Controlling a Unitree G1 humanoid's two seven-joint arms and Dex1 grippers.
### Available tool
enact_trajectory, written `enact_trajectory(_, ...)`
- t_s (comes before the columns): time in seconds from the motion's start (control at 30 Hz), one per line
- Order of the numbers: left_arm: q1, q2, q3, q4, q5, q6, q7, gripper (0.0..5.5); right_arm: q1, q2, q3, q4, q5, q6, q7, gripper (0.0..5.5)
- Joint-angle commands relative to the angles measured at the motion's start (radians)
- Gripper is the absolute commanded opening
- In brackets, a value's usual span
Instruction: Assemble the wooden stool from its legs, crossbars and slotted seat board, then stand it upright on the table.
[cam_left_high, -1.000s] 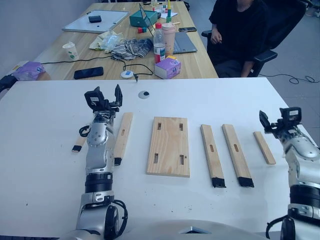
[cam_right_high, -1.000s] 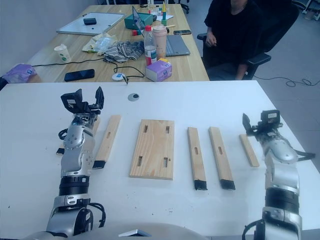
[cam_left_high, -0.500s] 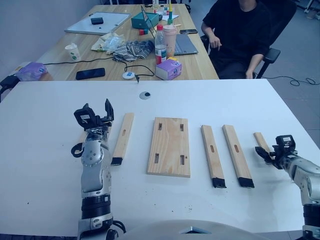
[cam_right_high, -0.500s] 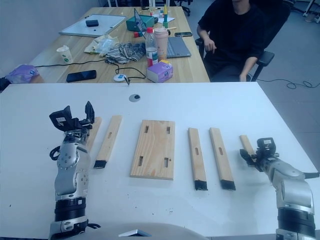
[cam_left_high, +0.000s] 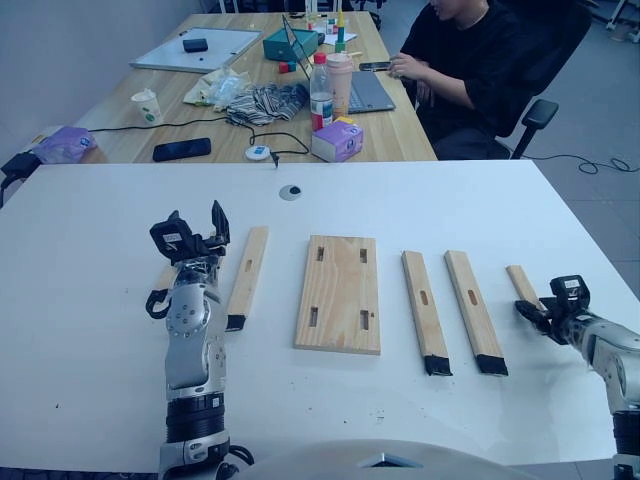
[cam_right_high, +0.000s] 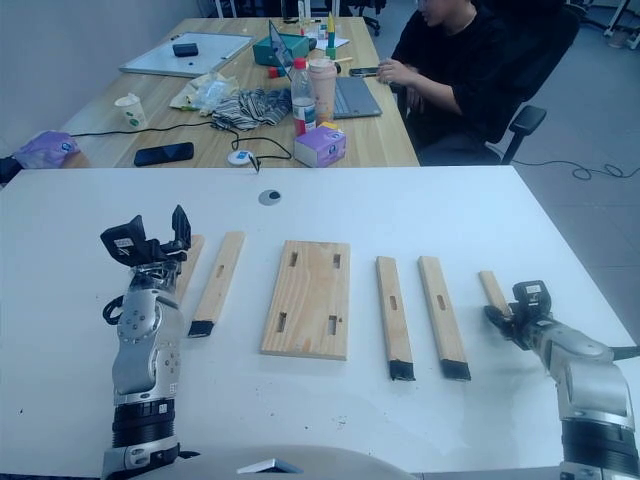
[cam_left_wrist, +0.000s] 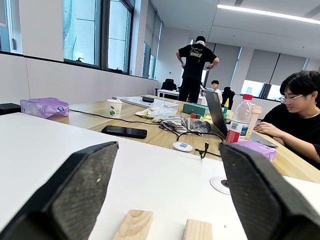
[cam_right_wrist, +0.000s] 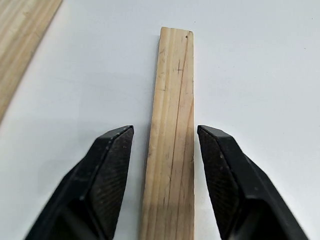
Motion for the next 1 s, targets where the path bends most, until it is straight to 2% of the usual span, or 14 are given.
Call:
enact_trajectory(0.03,-0.019,0.0,0.005,0.011,0.003,-0.008,0.002,3.7,0.026,0.002,0.032,0.059,-0.022,0.031,-0.009,1.67)
enact_trajectory(0.13,-0.026,0.002,0.008,0.018,0.001,-0.01,0.0,3.7,0.018,0.009,0.032,0.09,-0.03,0.007,-0.022,1.31)
enact_trajectory(0.3,-0.054,0.008,0.022,0.022,-0.071,0.023,-0.049,3.7,-0.055,0.075,0.033,0.1,-0.007,-0.124,-0.046,1.31)
enact_trajectory(0.4,-0.121,0.04,-0.038,-0.069,-0.281,0.246,-0.198,3.7,-0.272,0.184,0.161,-0.05,0.021,-0.4,0.031,1.3)
enact_trajectory(0.5,-0.191,0.042,-0.075,-0.171,-0.531,0.471,-0.267,3.7,-0.369,0.263,0.282,-0.094,-0.017,-0.622,0.096,1.3)
enact_trajectory(0.63,-0.234,-0.006,-0.053,-0.247,-1.002,0.712,-0.167,3.7,-0.391,0.361,0.395,-0.104,-0.021,-0.764,0.127,1.3)
enact_trajectory(0.7,-0.245,-0.01,-0.058,-0.238,-1.102,0.756,-0.125,3.7,-0.371,0.38,0.421,-0.127,-0.014,-0.788,0.127,1.3)
enact_trajectory(1.0,-0.283,-0.016,-0.084,-0.166,-1.109,0.729,-0.055,3.7,-0.336,0.383,0.482,-0.173,-0.016,-0.78,0.124,1.29)
